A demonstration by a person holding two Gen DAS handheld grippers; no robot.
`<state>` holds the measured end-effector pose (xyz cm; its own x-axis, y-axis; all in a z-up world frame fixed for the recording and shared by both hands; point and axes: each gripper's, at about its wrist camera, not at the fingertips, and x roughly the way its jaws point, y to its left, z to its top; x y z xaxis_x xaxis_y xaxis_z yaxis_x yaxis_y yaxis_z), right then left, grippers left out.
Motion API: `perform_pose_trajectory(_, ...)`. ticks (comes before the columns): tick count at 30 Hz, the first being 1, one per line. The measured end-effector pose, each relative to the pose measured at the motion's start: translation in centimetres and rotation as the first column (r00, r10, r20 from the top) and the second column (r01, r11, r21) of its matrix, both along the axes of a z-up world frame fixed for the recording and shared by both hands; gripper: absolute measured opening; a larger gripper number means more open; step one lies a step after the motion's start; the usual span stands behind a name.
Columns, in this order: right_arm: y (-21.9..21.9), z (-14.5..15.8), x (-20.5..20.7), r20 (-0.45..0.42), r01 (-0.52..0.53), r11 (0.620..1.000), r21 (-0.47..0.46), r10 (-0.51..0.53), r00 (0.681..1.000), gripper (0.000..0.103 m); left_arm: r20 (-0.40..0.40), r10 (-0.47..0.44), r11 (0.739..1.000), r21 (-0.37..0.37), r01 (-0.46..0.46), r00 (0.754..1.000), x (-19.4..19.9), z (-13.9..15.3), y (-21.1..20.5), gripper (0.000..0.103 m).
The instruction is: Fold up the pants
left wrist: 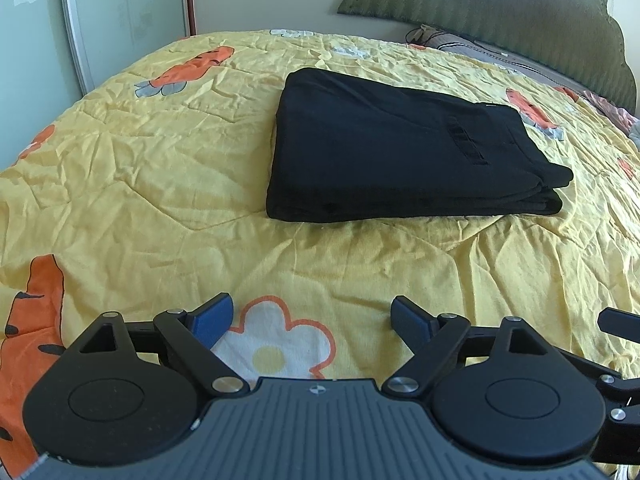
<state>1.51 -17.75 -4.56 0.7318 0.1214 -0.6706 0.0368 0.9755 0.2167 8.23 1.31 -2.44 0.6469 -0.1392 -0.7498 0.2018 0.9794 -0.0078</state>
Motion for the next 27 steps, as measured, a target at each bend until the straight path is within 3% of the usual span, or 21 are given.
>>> perform_pose_trajectory(27,-0.8,-1.2,1.1,0.014,0.045,0.999,-0.011,-0.045,0.999,0.099,0.033,0.007,1.000,0.027,-0.008,0.999,-0.3,-0.5,0.4,0.094)
